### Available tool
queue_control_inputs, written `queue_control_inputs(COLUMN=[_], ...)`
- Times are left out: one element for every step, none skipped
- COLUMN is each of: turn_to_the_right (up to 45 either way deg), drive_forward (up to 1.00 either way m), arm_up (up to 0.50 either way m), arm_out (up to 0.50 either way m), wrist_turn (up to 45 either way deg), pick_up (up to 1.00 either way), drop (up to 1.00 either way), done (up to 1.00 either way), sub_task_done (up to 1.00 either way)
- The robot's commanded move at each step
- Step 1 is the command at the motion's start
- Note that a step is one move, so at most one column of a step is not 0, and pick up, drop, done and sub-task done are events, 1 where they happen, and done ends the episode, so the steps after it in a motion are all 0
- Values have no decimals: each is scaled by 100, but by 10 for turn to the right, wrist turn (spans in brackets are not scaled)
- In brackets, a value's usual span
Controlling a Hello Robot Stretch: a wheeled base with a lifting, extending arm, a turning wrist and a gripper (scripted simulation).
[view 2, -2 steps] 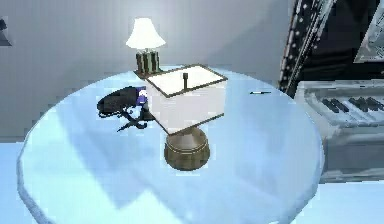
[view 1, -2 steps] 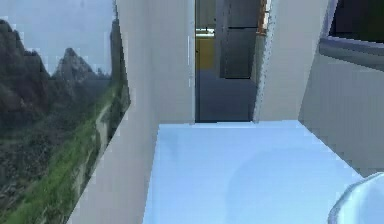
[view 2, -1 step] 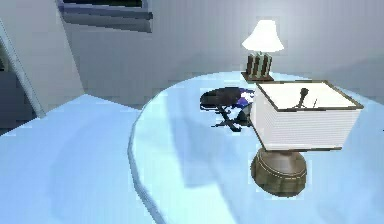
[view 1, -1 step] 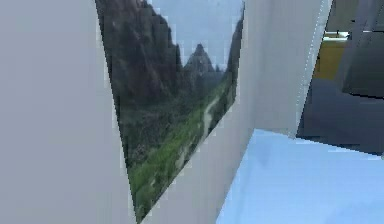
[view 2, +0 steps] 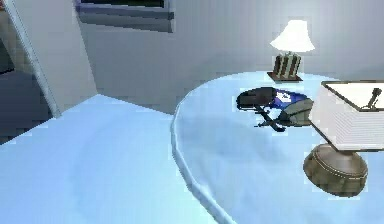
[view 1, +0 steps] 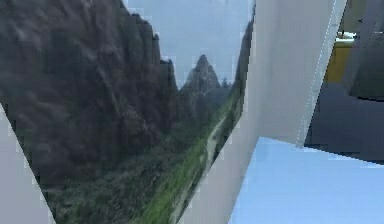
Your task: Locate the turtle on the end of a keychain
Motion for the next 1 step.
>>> queue_control_inputs(turn_to_the_right=[420], drive_forward=[0], arm_up=[0], arm_out=[0], wrist_turn=[0], pick_up=[0], drop=[0], done=[0], sub_task_done=[0])
